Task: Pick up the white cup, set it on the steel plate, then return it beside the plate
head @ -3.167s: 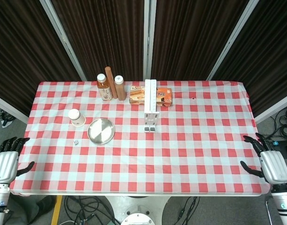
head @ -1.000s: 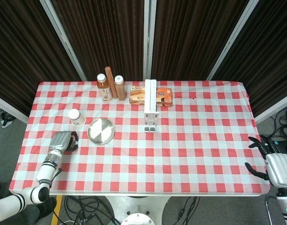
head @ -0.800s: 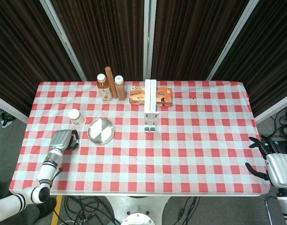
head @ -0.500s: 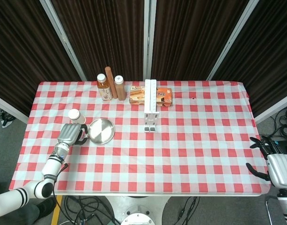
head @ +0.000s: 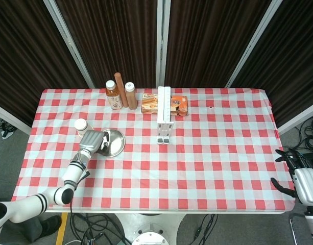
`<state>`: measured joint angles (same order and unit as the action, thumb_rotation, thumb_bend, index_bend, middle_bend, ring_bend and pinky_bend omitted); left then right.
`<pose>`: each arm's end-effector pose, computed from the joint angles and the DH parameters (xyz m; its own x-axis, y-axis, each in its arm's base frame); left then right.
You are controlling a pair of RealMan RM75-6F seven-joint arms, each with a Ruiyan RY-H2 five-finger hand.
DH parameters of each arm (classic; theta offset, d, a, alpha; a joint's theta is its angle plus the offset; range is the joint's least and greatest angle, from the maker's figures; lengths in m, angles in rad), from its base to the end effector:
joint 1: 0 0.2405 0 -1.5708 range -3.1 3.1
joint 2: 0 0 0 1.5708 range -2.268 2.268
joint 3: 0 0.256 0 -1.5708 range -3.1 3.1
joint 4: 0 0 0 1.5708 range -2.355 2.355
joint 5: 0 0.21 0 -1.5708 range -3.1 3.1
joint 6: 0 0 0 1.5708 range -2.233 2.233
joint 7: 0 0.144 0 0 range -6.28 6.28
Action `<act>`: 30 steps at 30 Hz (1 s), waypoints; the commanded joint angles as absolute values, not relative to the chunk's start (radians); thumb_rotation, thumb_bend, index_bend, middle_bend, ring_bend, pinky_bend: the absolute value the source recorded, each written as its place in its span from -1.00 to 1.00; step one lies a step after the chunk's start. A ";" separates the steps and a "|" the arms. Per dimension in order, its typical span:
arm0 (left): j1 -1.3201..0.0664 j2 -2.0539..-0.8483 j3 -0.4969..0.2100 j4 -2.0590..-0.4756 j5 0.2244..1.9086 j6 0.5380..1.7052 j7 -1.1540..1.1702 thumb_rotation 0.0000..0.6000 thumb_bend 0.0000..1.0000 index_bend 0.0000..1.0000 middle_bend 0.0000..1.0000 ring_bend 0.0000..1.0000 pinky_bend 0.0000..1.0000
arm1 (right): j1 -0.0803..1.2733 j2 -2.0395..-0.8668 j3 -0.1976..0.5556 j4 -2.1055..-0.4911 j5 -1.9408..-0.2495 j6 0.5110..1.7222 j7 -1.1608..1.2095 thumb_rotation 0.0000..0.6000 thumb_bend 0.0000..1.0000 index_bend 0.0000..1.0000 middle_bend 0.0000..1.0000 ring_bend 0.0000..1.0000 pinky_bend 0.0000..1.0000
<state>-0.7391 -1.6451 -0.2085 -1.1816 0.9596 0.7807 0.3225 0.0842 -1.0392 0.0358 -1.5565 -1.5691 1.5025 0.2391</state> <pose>-0.2104 0.3764 -0.0345 0.4466 0.3777 0.8111 0.8947 -0.1850 -0.4065 -0.3184 -0.1789 0.1871 0.3032 -0.0056 0.9529 -0.9507 -0.0704 0.3020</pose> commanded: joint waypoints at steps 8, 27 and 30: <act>-0.624 -1.540 -0.217 -1.355 1.063 1.020 0.198 1.00 -0.66 -0.46 0.14 0.12 0.56 | 0.089 -1.038 0.037 -1.562 -1.580 1.503 0.235 1.00 -0.68 -0.68 -0.29 -0.79 -0.65; -0.609 -1.584 -0.319 -0.960 1.008 0.736 -0.375 1.00 -0.68 -0.59 -0.58 -0.69 -0.41 | 0.094 -1.026 0.042 -1.583 -1.575 1.495 0.208 1.00 -0.68 -0.68 -0.29 -0.79 -0.65; -0.620 -1.607 -0.327 -0.912 1.030 0.712 -0.439 1.00 -0.68 -0.59 -0.58 -0.70 -0.45 | 0.092 -1.026 0.041 -1.588 -1.572 1.495 0.203 1.00 -0.68 -0.68 -0.29 -0.79 -0.65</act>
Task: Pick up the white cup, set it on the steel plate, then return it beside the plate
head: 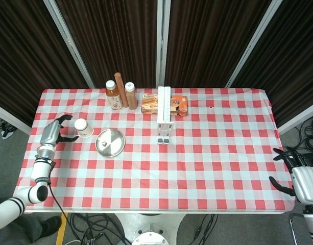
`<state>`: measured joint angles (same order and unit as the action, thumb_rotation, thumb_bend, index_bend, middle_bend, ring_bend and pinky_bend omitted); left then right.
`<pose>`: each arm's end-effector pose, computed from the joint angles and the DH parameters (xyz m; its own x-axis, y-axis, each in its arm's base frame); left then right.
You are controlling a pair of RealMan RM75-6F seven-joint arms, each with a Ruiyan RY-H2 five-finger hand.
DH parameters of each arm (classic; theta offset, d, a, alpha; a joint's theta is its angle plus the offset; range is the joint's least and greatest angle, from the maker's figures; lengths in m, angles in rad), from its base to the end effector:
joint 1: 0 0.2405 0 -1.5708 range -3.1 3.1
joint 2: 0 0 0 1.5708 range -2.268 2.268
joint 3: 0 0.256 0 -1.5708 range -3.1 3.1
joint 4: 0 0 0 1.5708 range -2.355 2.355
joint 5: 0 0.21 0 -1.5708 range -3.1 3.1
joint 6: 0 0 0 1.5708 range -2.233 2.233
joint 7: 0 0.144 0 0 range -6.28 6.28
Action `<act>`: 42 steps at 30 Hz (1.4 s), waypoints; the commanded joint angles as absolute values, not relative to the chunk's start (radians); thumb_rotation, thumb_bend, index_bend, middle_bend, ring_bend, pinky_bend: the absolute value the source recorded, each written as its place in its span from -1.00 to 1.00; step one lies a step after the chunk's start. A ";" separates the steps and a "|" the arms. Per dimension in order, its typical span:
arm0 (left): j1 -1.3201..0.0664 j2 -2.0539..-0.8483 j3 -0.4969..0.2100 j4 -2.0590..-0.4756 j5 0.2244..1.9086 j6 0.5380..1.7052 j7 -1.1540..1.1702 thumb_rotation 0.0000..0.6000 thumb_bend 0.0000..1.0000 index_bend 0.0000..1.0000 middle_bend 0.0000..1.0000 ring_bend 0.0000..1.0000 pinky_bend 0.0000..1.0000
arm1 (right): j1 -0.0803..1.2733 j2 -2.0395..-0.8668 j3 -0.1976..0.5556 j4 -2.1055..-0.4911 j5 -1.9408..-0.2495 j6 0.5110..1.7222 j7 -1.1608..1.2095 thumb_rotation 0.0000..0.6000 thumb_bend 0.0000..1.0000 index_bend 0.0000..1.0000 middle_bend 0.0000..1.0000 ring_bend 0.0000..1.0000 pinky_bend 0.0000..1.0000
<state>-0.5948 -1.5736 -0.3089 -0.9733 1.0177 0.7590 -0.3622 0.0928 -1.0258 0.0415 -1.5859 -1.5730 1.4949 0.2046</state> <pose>-0.3095 0.3910 0.0450 -0.0978 0.1849 0.9779 0.9739 0.2202 0.0557 -0.3116 -0.1823 0.1877 0.3213 -0.0045 0.9470 -0.9438 -0.0836 0.3198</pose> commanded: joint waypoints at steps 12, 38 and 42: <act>-0.654 -1.643 -0.323 -0.819 1.117 0.631 -0.597 1.00 -0.69 -0.59 -0.71 -0.84 -0.60 | 0.093 -1.027 0.043 -1.597 -1.563 1.486 0.189 1.00 -0.68 -0.68 -0.29 -0.79 -0.65; -0.685 -1.717 -0.332 -0.690 1.135 0.586 -0.695 1.00 -0.68 -0.43 -0.43 -0.65 -0.50 | 0.095 -1.027 0.047 -1.609 -1.553 1.476 0.173 1.00 -0.68 -0.68 -0.29 -0.79 -0.65; -0.687 -1.736 -0.337 -0.666 1.135 0.592 -0.708 1.00 -0.63 -0.32 -0.33 -0.56 -0.46 | 0.095 -1.027 0.047 -1.611 -1.552 1.476 0.171 1.00 -0.68 -0.68 -0.29 -0.79 -0.65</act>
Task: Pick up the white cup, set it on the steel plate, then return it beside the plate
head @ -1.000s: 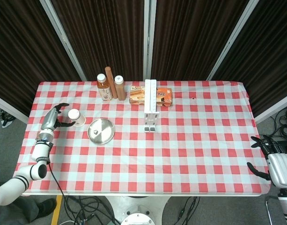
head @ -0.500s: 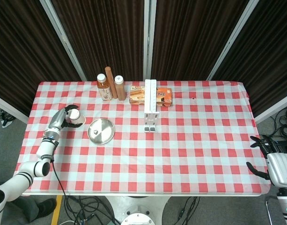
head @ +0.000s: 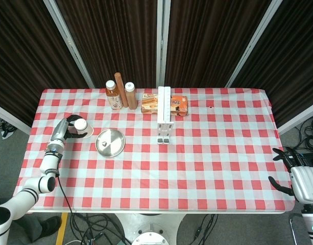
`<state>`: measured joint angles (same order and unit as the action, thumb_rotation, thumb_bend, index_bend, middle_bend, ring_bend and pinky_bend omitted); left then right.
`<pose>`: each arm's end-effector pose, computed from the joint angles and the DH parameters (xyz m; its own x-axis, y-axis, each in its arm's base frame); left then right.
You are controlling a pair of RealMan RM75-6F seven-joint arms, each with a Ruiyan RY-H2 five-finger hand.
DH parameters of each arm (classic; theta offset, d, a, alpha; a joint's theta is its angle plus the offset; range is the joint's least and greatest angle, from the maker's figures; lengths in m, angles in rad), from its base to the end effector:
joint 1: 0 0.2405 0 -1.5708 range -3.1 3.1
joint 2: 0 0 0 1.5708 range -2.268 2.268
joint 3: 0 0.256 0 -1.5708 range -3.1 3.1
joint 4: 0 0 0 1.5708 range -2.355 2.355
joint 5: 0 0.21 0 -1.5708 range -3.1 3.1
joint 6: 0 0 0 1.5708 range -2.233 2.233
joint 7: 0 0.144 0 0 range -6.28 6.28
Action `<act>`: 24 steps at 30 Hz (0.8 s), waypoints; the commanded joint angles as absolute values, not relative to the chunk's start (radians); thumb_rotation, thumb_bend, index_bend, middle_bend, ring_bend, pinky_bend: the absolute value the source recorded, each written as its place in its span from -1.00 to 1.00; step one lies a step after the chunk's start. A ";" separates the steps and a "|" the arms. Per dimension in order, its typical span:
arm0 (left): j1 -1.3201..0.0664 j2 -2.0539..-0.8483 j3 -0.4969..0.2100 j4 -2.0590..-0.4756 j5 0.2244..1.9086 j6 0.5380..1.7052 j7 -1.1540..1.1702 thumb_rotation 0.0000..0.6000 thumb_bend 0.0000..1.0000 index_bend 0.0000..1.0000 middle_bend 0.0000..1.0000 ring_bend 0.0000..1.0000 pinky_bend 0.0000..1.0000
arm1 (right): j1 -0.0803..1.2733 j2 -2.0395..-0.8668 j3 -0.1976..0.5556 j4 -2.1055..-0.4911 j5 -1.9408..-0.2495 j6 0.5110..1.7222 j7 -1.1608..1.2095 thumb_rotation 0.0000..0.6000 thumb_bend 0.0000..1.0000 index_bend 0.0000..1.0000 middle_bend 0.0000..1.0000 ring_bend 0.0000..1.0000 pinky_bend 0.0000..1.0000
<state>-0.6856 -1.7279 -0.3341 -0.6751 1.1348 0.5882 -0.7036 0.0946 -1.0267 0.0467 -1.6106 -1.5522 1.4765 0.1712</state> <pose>-0.3103 0.4184 0.0126 -0.2871 0.2086 0.9349 0.9325 0.2841 0.2230 -0.3098 -0.1837 0.1845 0.3277 -0.0132 0.9447 -0.9431 -0.0648 0.3262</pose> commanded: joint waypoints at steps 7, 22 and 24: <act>-0.686 -1.772 -0.355 -0.621 1.129 0.642 -0.712 1.00 -0.49 -0.01 0.03 -0.25 -0.23 | 0.093 -1.025 0.047 -1.613 -1.553 1.481 0.171 1.00 -0.68 -0.68 -0.29 -0.79 -0.65; -0.662 -1.560 -0.256 -1.076 1.318 0.793 -0.610 1.00 -0.47 0.04 0.06 -0.20 -0.18 | 0.100 -1.030 0.045 -1.603 -1.563 1.473 0.182 1.00 -0.68 -0.68 -0.29 -0.79 -0.65; -0.673 -1.565 -0.248 -1.092 1.316 0.779 -0.587 1.00 -0.47 0.03 0.06 -0.20 -0.18 | 0.099 -1.031 0.044 -1.600 -1.564 1.473 0.185 1.00 -0.68 -0.68 -0.29 -0.79 -0.65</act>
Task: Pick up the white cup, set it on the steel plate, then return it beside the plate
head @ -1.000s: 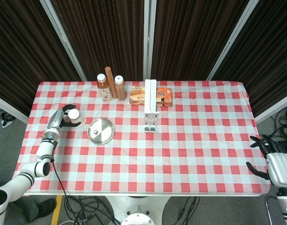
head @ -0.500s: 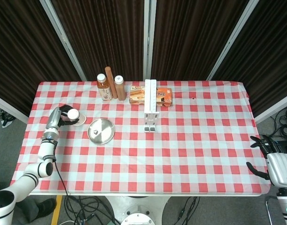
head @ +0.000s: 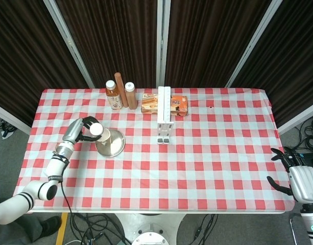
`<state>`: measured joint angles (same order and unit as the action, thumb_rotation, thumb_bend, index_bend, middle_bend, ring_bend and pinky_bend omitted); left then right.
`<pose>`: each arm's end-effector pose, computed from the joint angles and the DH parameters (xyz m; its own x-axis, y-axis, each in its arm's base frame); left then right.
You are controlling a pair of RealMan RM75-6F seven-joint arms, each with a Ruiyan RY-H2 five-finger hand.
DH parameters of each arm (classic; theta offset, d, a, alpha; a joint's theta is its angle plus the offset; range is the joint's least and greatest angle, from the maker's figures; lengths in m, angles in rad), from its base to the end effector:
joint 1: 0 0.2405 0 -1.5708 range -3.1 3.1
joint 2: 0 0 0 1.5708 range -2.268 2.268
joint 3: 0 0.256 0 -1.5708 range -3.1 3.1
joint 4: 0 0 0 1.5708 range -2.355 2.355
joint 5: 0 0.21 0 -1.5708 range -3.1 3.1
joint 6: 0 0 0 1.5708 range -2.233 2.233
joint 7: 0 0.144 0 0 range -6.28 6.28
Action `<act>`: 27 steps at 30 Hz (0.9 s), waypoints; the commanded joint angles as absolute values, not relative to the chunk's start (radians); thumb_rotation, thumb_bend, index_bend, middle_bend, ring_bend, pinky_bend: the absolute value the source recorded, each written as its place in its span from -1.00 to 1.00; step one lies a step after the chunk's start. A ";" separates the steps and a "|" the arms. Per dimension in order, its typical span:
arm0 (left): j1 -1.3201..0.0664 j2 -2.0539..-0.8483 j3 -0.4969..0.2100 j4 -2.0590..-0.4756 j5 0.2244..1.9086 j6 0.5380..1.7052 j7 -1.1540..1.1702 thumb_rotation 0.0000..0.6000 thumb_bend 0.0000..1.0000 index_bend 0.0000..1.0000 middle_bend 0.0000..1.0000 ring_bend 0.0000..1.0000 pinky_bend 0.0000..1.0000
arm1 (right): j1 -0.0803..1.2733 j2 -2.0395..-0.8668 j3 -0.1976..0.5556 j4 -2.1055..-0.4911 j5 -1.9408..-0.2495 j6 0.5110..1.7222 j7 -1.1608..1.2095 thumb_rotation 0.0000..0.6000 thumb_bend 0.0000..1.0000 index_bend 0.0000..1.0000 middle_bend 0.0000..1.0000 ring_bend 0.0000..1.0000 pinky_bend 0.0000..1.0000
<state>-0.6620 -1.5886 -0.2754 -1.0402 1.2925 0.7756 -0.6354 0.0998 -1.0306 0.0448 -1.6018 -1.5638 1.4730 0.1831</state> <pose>-0.2424 0.3954 0.0129 -0.1962 0.3334 0.9221 0.9778 -0.0040 0.2095 -0.3093 -0.1849 0.1827 0.3227 -0.0190 0.9463 -0.9440 -0.0793 0.3203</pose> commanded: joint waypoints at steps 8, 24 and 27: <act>-0.701 -1.614 -0.237 -1.054 1.272 0.745 -0.514 1.00 -0.47 0.03 0.06 -0.20 -0.18 | 0.099 -1.031 0.043 -1.596 -1.564 1.474 0.191 1.00 -0.68 -0.68 -0.29 -0.79 -0.65; -0.709 -1.664 -0.232 -1.062 1.255 0.749 -0.510 1.00 -0.47 0.03 0.05 -0.21 -0.19 | 0.104 -1.035 0.043 -1.592 -1.561 1.463 0.194 1.00 -0.68 -0.68 -0.29 -0.79 -0.65; -0.712 -1.670 -0.221 -1.064 1.270 0.756 -0.503 1.00 -0.47 0.03 0.05 -0.21 -0.20 | 0.106 -1.033 0.044 -1.593 -1.560 1.461 0.192 1.00 -0.68 -0.68 -0.29 -0.79 -0.65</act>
